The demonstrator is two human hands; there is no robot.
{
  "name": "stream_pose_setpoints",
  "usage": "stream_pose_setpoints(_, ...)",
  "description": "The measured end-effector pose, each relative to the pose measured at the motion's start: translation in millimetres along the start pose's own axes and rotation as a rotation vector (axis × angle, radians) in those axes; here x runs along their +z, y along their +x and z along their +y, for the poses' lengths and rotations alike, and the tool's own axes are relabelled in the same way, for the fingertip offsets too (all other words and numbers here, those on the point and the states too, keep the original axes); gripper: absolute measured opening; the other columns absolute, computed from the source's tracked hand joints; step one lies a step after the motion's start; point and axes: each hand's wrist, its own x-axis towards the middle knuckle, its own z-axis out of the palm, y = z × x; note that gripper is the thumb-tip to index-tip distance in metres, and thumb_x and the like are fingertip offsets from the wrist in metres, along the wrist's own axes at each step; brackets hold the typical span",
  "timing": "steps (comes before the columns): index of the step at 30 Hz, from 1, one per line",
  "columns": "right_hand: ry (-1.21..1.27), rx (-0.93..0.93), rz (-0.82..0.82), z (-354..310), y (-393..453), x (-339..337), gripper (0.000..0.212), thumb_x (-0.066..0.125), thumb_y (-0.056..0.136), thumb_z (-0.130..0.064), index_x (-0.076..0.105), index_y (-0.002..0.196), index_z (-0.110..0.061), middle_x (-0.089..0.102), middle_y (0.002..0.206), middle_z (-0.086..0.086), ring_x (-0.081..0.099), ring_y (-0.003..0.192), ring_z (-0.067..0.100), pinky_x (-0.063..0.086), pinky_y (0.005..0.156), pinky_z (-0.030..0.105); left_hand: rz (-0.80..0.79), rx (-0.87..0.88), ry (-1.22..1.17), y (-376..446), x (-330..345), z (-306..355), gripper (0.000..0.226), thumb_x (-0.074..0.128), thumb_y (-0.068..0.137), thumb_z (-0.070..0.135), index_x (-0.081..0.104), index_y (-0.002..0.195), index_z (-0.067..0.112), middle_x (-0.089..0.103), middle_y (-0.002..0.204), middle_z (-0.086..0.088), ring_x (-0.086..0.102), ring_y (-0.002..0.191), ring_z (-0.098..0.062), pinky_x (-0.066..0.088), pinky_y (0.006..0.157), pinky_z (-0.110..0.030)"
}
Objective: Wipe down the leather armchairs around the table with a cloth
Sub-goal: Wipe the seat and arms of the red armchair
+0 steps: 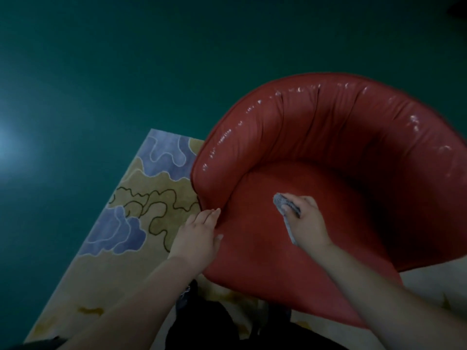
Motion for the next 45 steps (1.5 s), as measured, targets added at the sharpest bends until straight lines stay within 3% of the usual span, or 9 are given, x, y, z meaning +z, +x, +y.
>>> stream_pose_setpoints(7, 0.047, 0.081, 0.145, -58.6, -7.3, 68.7, 0.029, 0.058, 0.092, -0.018, 0.063, 0.119, -0.025, 0.049, 0.108, -0.004, 0.054, 0.091, 0.000, 0.033, 0.071, -0.007, -0.023, 0.110, 0.062, 15.4, -46.5, -82.1, 0.061, 0.043, 0.096, 0.037, 0.023, 0.151, 0.023, 0.036, 0.148, 0.006, 0.033, 0.131, -0.017, 0.032, 0.108, -0.033)
stream_pose_setpoints(11, 0.053, 0.143, 0.306, -84.6, -10.8, 103.3, 0.027, 0.059, 0.091, -0.018, 0.064, 0.118, -0.022, 0.050, 0.108, 0.001, 0.051, 0.083, -0.015, 0.032, 0.063, -0.008, 0.000, 0.203, 0.117, 29.2, -76.1, -126.7, 0.056, 0.044, 0.096, 0.039, 0.031, 0.148, 0.022, 0.038, 0.146, 0.005, 0.035, 0.130, -0.018, 0.033, 0.107, -0.035)
stream_pose_setpoints(15, 0.043, 0.175, 0.369, -100.0, -20.9, 118.5, 0.027, 0.056, 0.092, -0.020, 0.064, 0.117, -0.023, 0.052, 0.109, 0.004, 0.041, 0.085, -0.028, 0.030, 0.066, -0.009, -0.032, 0.272, 0.196, 39.1, -97.4, -150.6, 0.059, 0.044, 0.097, 0.040, 0.027, 0.149, 0.021, 0.032, 0.151, 0.004, 0.029, 0.136, -0.021, 0.029, 0.113, -0.038)
stream_pose_setpoints(18, 0.009, 0.163, 0.359, -106.4, -26.0, 118.0, 0.027, 0.054, 0.093, -0.022, 0.063, 0.118, -0.024, 0.053, 0.109, 0.004, 0.039, 0.088, -0.028, 0.029, 0.068, -0.009, -0.055, 0.292, 0.217, 44.7, -106.3, -154.4, 0.061, 0.043, 0.098, 0.043, 0.024, 0.151, 0.021, 0.028, 0.154, 0.003, 0.026, 0.139, -0.022, 0.023, 0.115, -0.038)
stream_pose_setpoints(22, 0.032, 0.163, 0.352, -106.7, -18.6, 116.2, 0.026, 0.053, 0.093, -0.020, 0.063, 0.117, -0.021, 0.052, 0.108, 0.007, 0.042, 0.078, -0.029, 0.032, 0.056, -0.007, -0.032, 0.291, 0.187, 59.2, -112.1, -151.0, 0.063, 0.046, 0.097, 0.041, 0.024, 0.152, 0.021, 0.027, 0.156, 0.002, 0.025, 0.141, -0.022, 0.022, 0.114, -0.038)
stream_pose_setpoints(26, 0.007, 0.161, 0.378, -104.9, -6.7, 115.9, 0.029, 0.055, 0.092, -0.021, 0.060, 0.121, -0.019, 0.049, 0.109, 0.001, 0.046, 0.084, -0.015, 0.025, 0.070, -0.010, -0.048, 0.265, 0.115, 76.3, -110.8, -149.5, 0.063, 0.046, 0.097, 0.039, 0.022, 0.152, 0.023, 0.026, 0.156, 0.002, 0.023, 0.141, -0.022, 0.022, 0.116, -0.038)
stream_pose_setpoints(31, 0.042, 0.206, 0.457, -105.5, 5.0, 122.5, 0.030, 0.052, 0.093, -0.025, 0.057, 0.123, -0.022, 0.045, 0.111, -0.003, 0.046, 0.086, -0.017, 0.030, 0.069, -0.008, -0.096, 0.290, 0.057, 105.8, -111.2, -148.3, 0.063, 0.047, 0.097, 0.039, 0.022, 0.153, 0.021, 0.024, 0.157, 0.000, 0.022, 0.142, -0.024, 0.022, 0.116, -0.039)
stream_pose_setpoints(37, 0.048, 0.315, 0.534, -110.8, 44.8, 142.5, 0.029, 0.053, 0.093, -0.029, 0.056, 0.121, -0.025, 0.042, 0.108, -0.005, 0.049, 0.083, -0.006, 0.034, 0.064, 0.000, -0.175, 0.422, 0.045, 180.9, -122.1, -150.6, 0.063, 0.048, 0.098, 0.038, 0.023, 0.152, 0.019, 0.024, 0.157, -0.003, 0.024, 0.141, -0.024, 0.023, 0.117, -0.036)
stream_pose_setpoints(45, 0.097, 0.449, 0.694, -132.1, 88.2, 197.0, 0.030, 0.059, 0.091, -0.019, 0.058, 0.121, -0.025, 0.043, 0.108, -0.004, 0.047, 0.090, -0.016, 0.036, 0.079, -0.004, -0.343, 0.610, -0.098, 272.2, -128.4, -141.6, 0.076, 0.060, 0.092, 0.040, 0.018, 0.153, 0.027, 0.017, 0.159, -0.006, 0.021, 0.144, -0.023, 0.024, 0.116, -0.036)
